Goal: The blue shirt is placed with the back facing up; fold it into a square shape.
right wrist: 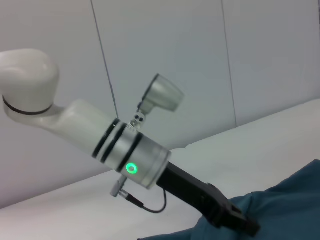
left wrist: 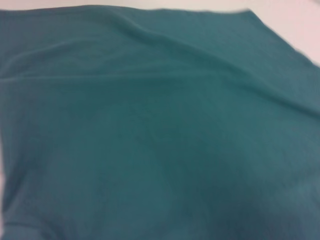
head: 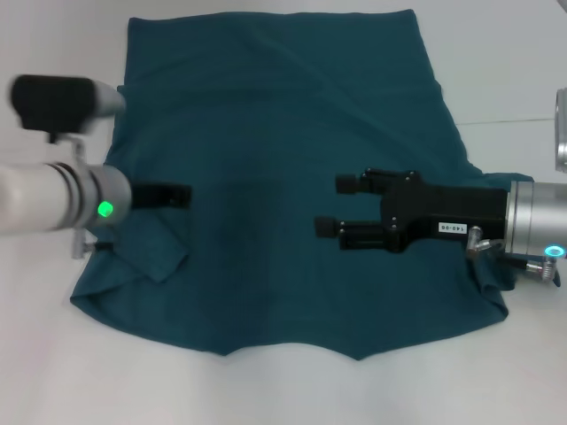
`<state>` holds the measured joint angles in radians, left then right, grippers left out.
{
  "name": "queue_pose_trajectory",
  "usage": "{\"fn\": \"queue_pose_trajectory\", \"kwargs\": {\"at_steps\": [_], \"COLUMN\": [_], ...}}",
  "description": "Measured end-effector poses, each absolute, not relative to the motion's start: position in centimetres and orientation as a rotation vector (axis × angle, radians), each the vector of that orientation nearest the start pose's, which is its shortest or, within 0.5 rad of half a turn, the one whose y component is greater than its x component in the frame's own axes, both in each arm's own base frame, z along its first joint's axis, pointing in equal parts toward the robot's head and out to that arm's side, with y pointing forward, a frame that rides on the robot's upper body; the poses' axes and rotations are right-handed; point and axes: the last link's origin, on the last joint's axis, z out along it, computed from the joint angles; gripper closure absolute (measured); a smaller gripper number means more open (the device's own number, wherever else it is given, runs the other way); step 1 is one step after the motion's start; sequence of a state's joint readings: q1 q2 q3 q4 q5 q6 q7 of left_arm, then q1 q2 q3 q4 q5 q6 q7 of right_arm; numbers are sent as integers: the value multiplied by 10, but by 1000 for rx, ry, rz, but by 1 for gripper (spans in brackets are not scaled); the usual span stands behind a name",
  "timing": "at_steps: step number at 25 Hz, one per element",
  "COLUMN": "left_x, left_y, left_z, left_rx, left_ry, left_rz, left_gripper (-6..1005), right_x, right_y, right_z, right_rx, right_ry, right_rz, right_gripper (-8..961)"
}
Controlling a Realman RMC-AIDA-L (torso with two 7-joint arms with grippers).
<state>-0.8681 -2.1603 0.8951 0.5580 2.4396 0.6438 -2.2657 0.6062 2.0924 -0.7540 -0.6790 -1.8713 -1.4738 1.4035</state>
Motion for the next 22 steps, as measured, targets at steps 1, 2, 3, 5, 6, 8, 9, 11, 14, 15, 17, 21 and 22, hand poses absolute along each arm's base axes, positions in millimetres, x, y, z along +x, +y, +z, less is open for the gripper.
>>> {"fn": "queue_pose_trajectory", "kwargs": {"at_steps": [1,2,3,5,6,8,9,11,14,15,17,21,22], "left_x": [-220,-222,-227,-239,-246,-259,-266,-280,-290,-294,-297,-301,-300], "left_y": [454,453,452,451,450,449,448,446,444,443,441,441,442], "left_z": [-43,-37,-27,-11,-4,7,13,22,24,23,19,15,13], "left_rx": [-2129,-2107,-2070,-1985,-1940,-1871,-1834,-1766,-1720,-1708,-1698,-1680,-1681], "left_ry": [-1142,-1177,-1234,-1366,-1428,-1519,-1557,-1613,-1640,-1647,-1654,-1661,-1662], "left_rz": [-201,-221,-249,-289,-299,-303,-311,-326,-334,-328,-315,-306,-305], "left_gripper": [886,883,880,874,871,865,862,827,730,698,595,347,294], "right_x": [220,220,220,219,218,216,215,213,212,212,211,212,213], "right_y": [364,364,364,365,365,367,367,369,370,370,370,368,368], "right_z": [0,1,1,2,3,4,4,4,4,4,4,4,4], "right_rx": [-2672,-2673,-2673,-2669,-2666,-2662,-2662,-2661,-2662,-2663,-2664,-2666,-2667], "right_ry": [514,511,508,504,500,493,490,483,469,463,453,454,455], "right_rz": [794,794,795,802,809,819,819,816,815,814,816,818,818], "right_gripper": [71,71,71,71,71,71,71,71,71,71,72,72,72]}}
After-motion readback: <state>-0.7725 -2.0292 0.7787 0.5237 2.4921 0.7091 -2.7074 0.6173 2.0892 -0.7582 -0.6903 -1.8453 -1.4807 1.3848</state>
